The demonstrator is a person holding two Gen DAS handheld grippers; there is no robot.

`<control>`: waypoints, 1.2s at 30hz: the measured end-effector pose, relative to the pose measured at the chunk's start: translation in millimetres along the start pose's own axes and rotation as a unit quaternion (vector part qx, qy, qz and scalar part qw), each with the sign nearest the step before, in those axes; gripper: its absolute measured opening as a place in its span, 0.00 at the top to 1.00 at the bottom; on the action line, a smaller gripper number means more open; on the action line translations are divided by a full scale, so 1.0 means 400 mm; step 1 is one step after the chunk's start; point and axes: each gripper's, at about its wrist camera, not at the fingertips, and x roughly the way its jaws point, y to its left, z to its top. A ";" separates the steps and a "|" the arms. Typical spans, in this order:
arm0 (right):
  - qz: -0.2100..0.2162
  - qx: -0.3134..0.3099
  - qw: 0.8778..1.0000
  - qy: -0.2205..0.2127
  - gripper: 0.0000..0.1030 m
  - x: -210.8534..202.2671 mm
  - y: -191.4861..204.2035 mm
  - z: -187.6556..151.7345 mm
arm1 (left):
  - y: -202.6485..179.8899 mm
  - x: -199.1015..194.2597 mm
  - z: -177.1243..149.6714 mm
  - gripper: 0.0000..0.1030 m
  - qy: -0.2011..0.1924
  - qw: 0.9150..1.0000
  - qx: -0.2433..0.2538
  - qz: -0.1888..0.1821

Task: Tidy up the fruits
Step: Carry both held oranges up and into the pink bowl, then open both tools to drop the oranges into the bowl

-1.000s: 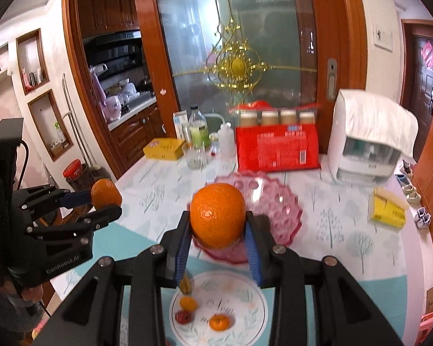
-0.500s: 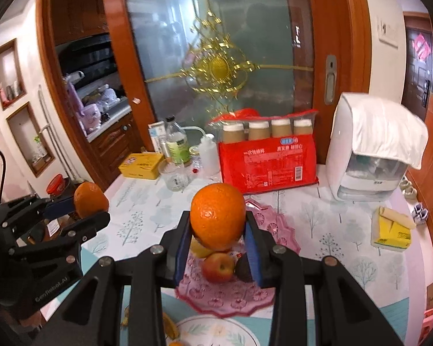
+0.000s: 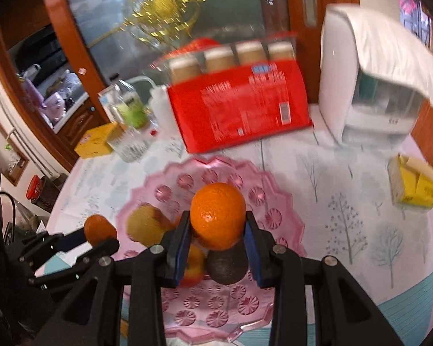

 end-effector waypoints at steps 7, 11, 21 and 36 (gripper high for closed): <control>-0.009 0.015 0.999 0.033 0.66 0.110 -0.015 -0.027 | -0.043 0.069 -0.030 0.64 0.017 1.000 0.025 -0.006; -0.013 0.015 0.999 0.040 0.66 0.146 -0.014 -0.034 | -0.054 0.076 -0.035 0.64 0.015 0.999 0.034 0.003; -0.018 -0.002 0.999 0.045 0.66 0.184 0.010 -0.035 | -0.074 0.065 -0.053 0.64 0.027 0.999 0.027 -0.023; -0.013 0.002 0.999 0.048 0.60 0.175 0.006 -0.052 | -0.094 0.064 -0.068 0.32 0.023 0.999 0.025 -0.024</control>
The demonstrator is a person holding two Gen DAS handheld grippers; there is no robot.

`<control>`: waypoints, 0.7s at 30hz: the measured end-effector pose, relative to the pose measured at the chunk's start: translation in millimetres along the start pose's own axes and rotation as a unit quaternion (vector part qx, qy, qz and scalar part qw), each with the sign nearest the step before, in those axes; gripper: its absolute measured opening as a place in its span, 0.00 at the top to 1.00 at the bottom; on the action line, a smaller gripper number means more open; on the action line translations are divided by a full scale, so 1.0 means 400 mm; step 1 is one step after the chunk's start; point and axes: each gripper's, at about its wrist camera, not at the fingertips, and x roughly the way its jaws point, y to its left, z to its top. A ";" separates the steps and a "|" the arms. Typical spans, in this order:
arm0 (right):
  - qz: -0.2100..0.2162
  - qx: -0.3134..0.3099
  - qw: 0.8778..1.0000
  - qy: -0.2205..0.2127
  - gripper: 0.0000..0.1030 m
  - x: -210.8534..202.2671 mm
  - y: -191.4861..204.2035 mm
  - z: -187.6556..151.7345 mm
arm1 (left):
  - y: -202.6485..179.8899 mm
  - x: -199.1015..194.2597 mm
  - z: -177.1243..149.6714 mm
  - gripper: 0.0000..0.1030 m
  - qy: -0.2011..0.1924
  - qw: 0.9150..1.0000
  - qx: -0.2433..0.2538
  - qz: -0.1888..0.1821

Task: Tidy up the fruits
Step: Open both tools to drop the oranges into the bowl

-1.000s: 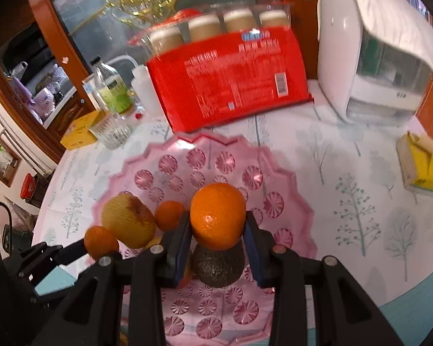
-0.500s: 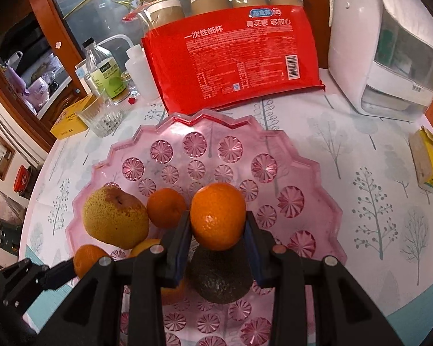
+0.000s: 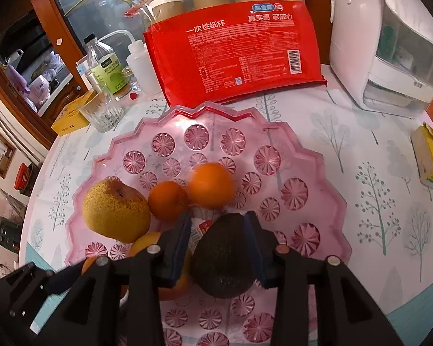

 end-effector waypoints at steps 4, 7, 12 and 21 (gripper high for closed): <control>0.001 -0.003 1.000 -0.006 0.59 -0.015 0.000 -0.013 | -0.002 -0.004 0.001 0.19 -0.006 1.000 0.005 0.005; 0.001 -0.003 1.000 -0.011 0.59 -0.028 -0.001 -0.022 | -0.002 0.000 -0.001 0.17 -0.002 1.000 0.007 0.013; 0.001 -0.002 1.000 -0.020 0.59 -0.050 -0.003 -0.031 | 0.007 -0.004 -0.002 0.17 0.002 1.000 0.002 0.014; -0.011 -0.005 0.999 -0.035 0.59 -0.084 -0.005 -0.045 | 0.038 -0.035 -0.005 0.17 -0.008 1.000 -0.019 0.021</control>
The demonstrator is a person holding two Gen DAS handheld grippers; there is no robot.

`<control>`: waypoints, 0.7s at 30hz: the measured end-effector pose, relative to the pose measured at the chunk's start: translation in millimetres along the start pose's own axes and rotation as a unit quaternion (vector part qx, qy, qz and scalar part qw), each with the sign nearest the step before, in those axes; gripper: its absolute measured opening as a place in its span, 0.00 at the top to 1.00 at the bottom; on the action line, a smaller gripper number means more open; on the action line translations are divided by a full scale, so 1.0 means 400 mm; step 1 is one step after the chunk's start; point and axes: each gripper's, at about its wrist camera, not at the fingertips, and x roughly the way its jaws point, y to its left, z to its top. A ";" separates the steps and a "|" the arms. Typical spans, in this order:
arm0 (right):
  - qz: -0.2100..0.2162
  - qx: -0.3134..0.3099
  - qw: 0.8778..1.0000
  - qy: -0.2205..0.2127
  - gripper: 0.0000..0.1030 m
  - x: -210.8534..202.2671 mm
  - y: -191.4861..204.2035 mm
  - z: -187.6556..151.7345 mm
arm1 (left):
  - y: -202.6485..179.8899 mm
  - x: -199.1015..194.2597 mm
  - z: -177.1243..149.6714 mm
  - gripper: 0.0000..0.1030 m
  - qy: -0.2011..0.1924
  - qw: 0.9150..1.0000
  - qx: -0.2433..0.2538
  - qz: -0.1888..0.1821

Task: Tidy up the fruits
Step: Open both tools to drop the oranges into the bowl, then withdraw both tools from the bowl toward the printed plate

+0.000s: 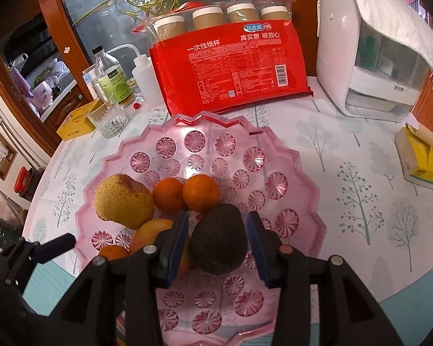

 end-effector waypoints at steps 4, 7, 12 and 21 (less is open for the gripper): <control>0.001 0.002 1.000 0.000 0.59 -0.010 0.000 -0.009 | 0.013 -0.016 0.000 0.17 -0.006 1.000 -0.013 0.002; 0.002 0.002 1.000 -0.002 0.59 -0.021 0.002 -0.015 | 0.022 -0.035 0.000 0.17 -0.018 1.000 -0.024 0.003; 0.000 0.001 1.000 -0.009 0.59 -0.047 0.006 -0.021 | 0.031 -0.068 0.001 0.17 -0.035 0.999 -0.039 0.001; -0.002 -0.002 1.000 -0.023 0.59 -0.110 0.014 -0.029 | 0.037 -0.138 -0.010 0.17 -0.066 0.997 -0.047 0.015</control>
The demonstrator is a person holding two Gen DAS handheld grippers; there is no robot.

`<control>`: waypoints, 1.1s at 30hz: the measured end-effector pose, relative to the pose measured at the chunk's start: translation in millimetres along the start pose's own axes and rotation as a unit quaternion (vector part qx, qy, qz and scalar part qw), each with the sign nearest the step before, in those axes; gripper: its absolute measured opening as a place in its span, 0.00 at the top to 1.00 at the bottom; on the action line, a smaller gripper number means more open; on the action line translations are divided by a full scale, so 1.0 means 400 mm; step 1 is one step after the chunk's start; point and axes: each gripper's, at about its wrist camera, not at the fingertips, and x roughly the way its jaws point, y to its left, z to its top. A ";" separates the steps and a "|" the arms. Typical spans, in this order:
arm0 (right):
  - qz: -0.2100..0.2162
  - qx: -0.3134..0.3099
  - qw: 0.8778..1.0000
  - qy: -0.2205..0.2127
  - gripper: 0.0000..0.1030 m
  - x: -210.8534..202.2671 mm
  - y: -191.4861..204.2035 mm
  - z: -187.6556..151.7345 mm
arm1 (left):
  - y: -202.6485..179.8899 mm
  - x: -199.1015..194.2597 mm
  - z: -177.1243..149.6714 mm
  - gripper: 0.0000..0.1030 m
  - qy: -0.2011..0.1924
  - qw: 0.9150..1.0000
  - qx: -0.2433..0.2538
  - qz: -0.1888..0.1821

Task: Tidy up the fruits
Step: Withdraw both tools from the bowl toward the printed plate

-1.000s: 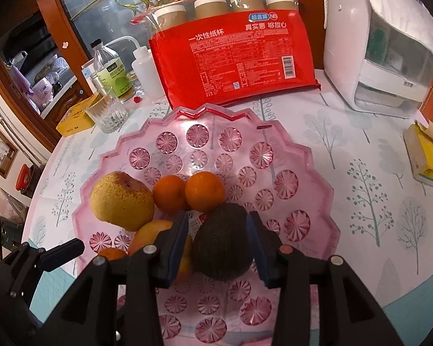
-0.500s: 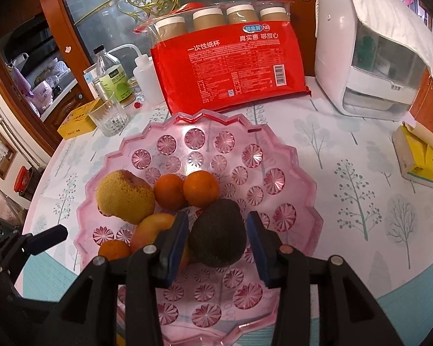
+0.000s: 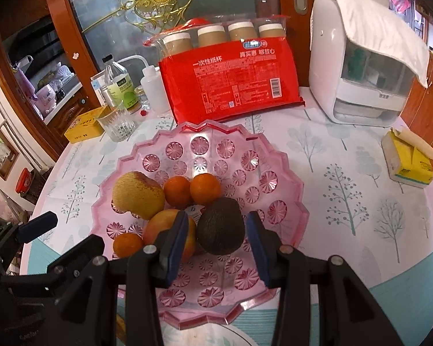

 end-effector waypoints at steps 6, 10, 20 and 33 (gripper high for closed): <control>0.000 -0.005 1.000 -0.011 0.59 -0.049 0.010 -0.006 | -0.010 -0.060 -0.008 0.17 -0.025 1.000 0.006 0.005; 0.000 -0.007 1.000 -0.020 0.58 -0.089 0.017 -0.012 | -0.009 -0.096 -0.014 0.17 -0.023 1.000 0.002 0.002; 0.000 -0.014 0.999 -0.041 0.59 -0.205 0.035 -0.037 | -0.016 -0.203 -0.048 0.17 -0.025 1.000 0.012 0.011; 0.014 -0.041 0.997 -0.064 0.59 -0.356 0.058 -0.112 | -0.018 -0.362 -0.137 0.17 -0.058 0.998 -0.011 0.016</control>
